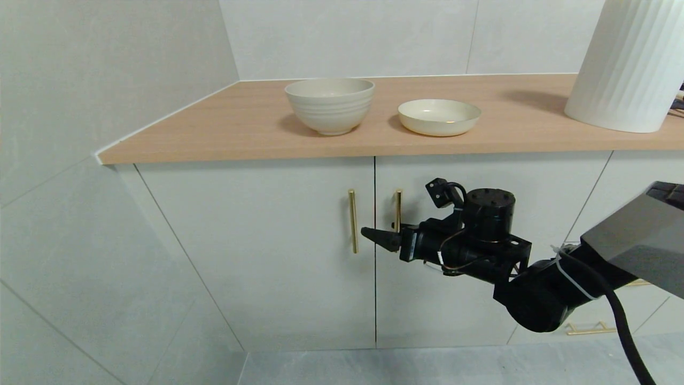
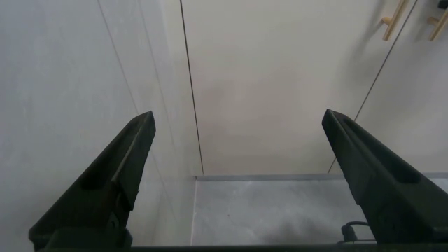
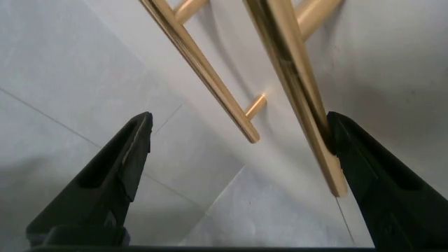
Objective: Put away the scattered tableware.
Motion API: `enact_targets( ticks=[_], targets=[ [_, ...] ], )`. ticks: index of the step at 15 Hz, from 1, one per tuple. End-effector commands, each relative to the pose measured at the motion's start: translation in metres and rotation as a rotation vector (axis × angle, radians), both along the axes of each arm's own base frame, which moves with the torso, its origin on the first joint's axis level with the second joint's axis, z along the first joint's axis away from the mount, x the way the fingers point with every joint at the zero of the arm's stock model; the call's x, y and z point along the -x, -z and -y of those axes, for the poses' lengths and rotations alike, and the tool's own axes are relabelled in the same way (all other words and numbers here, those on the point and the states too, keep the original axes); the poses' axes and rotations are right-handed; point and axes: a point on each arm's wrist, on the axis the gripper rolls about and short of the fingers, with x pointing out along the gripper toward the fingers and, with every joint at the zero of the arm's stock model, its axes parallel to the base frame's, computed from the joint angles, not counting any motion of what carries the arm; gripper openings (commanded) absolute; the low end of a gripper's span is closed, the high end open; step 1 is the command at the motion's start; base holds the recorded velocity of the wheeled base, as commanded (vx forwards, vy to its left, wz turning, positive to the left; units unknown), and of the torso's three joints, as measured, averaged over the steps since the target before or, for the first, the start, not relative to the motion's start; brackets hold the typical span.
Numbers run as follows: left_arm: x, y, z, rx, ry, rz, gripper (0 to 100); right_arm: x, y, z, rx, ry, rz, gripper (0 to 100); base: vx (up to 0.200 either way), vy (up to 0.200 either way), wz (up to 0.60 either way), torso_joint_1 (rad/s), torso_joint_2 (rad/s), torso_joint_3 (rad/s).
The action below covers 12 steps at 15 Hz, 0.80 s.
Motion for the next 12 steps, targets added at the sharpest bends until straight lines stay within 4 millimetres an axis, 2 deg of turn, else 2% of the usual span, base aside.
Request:
enact_targets(
  ticks=[1,9,12],
  targets=[
    [0.000,0.000,0.000,0.001,0.000,-0.002,100,0.003,-0.001,-0.001,-0.007,-0.009,-0.001,100,0.000,0.000,0.00,0.000,0.00,0.000],
    [0.000,0.000,0.000,0.001,0.000,-0.002,100,0.021,-0.006,0.011,-0.009,-0.029,-0.039,100,0.000,0.000,0.00,0.000,0.00,0.000],
    [0.000,0.000,0.000,0.001,0.000,0.000,100,0.034,-0.010,0.018,-0.008,-0.096,-0.051,100,0.000,0.000,0.00,0.000,0.00,0.000]
  ],
)
